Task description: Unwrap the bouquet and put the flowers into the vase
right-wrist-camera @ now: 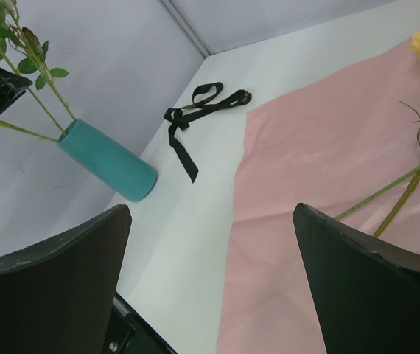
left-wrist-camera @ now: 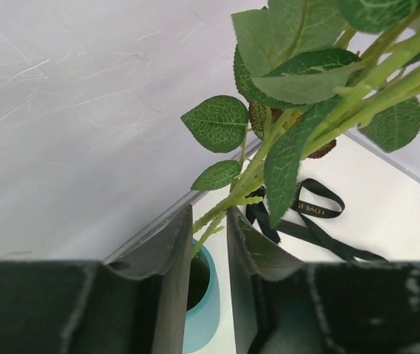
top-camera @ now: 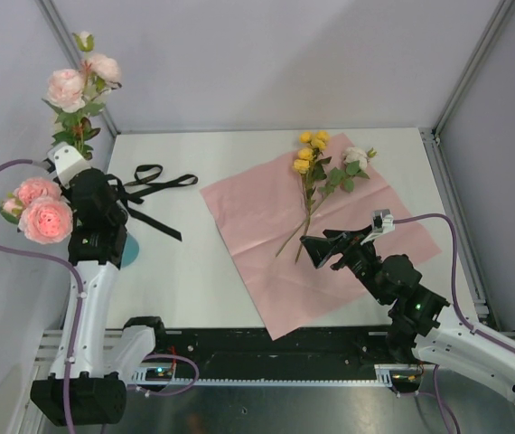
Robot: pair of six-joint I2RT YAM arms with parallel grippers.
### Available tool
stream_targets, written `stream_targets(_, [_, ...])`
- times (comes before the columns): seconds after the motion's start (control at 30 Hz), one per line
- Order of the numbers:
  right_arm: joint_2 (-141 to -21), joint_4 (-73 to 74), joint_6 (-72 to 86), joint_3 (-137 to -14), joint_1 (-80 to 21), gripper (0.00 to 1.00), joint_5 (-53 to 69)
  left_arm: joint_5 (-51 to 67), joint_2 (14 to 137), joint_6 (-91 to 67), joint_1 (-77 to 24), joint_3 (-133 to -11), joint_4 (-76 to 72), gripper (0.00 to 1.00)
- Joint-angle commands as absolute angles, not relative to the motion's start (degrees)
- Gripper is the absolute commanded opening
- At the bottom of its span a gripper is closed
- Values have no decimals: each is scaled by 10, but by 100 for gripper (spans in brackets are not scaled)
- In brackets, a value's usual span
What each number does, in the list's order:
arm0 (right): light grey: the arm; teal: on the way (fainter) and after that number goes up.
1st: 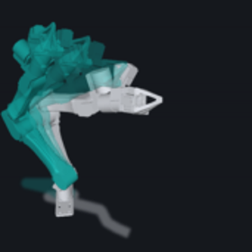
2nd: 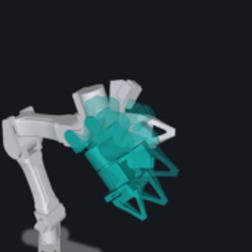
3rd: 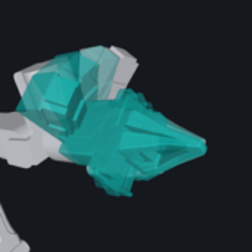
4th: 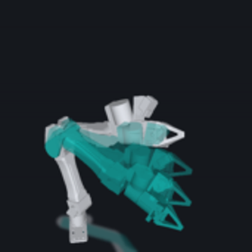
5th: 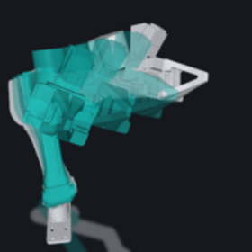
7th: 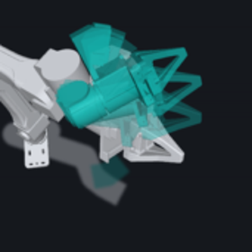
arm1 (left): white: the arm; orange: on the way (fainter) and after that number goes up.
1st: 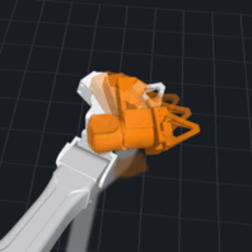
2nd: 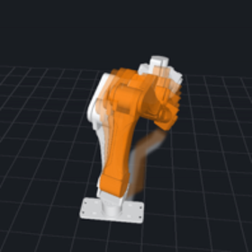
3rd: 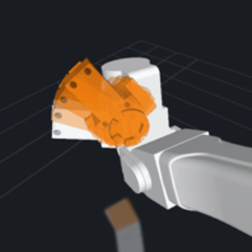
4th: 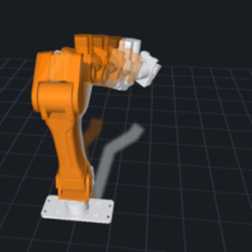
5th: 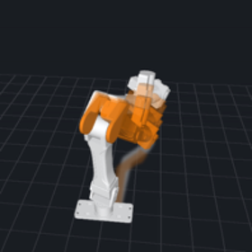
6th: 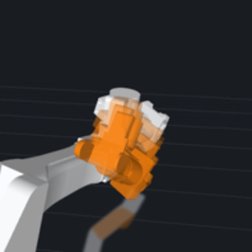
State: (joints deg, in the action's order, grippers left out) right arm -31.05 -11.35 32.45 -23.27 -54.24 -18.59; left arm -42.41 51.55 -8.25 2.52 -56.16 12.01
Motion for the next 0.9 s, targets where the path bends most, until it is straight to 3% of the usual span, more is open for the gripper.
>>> stream_targets(0.0, [-307,-126,321,-235,-542,99,-191,-393,498,-120,41,-583,127,33])
stream_targets(0.37, [-320,-147,322,-235,-542,99,-181,-376,468,-56,42,-613,157,61])
stream_targets(0.87, [-332,-160,324,-235,-545,98,-177,-301,454,37,42,-652,193,68])
